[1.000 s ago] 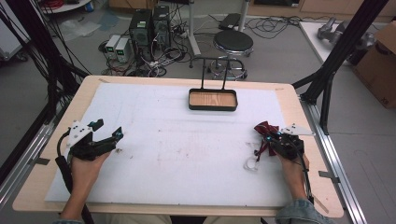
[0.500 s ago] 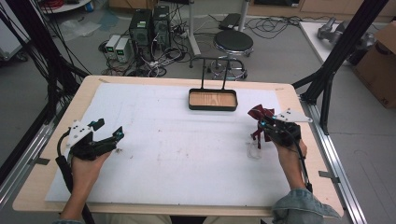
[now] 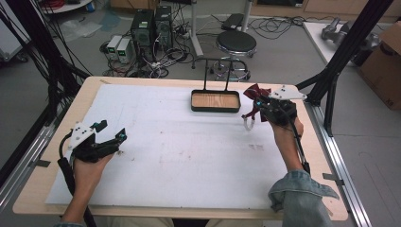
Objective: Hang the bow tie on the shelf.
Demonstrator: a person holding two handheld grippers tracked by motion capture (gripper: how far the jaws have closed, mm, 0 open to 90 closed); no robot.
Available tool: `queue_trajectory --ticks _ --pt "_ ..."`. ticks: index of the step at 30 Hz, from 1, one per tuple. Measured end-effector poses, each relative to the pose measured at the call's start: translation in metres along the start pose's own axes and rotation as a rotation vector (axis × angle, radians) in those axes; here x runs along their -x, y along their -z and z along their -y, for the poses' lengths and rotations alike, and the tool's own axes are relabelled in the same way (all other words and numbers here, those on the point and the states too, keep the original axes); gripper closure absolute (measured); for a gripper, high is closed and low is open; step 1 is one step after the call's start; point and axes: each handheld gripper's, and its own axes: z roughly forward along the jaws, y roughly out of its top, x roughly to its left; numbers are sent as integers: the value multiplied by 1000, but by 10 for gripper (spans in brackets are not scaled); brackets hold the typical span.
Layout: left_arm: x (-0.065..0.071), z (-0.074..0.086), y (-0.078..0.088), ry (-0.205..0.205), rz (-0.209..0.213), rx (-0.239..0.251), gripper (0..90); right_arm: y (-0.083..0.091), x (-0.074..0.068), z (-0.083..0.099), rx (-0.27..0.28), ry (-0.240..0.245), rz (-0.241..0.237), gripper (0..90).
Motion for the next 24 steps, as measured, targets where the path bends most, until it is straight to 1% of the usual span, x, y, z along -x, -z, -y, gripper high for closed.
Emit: queue_trajectory --ticks 2,3,5,6,7,8,9,10,12,19,21,22,24 --pt "0 0 0 -1 0 1 231 -2 0 -2 4 -5 1 753" --pt "0 0 0 -1 1 1 230 -5 1 -5 20 -6 2 754" --pt "0 0 0 0 2 2 230 -10 2 -11 16 7 6 753" --pt "0 0 0 1 3 2 230 -15 2 -17 34 15 8 754" --pt "0 0 0 3 2 4 230 -15 2 -17 34 15 8 754" --pt "0 0 0 4 1 2 230 -17 2 -20 45 19 9 754" --pt "0 0 0 5 2 3 230 -20 2 -24 41 16 6 754" --pt "-1 0 0 6 4 3 230 -25 3 -29 55 23 12 753" --pt "-1 1 -1 6 4 4 230 -27 3 -33 61 27 19 754" --pt "-2 2 -1 14 7 -1 230 -45 8 -55 111 15 35 753" --pt "-2 3 -1 18 6 0 230 -49 11 -59 109 6 38 754" --pt "-2 3 -1 17 6 -2 230 -51 12 -60 125 5 45 754" --pt "-2 4 -1 16 6 -5 230 -56 16 -63 128 -9 38 753"
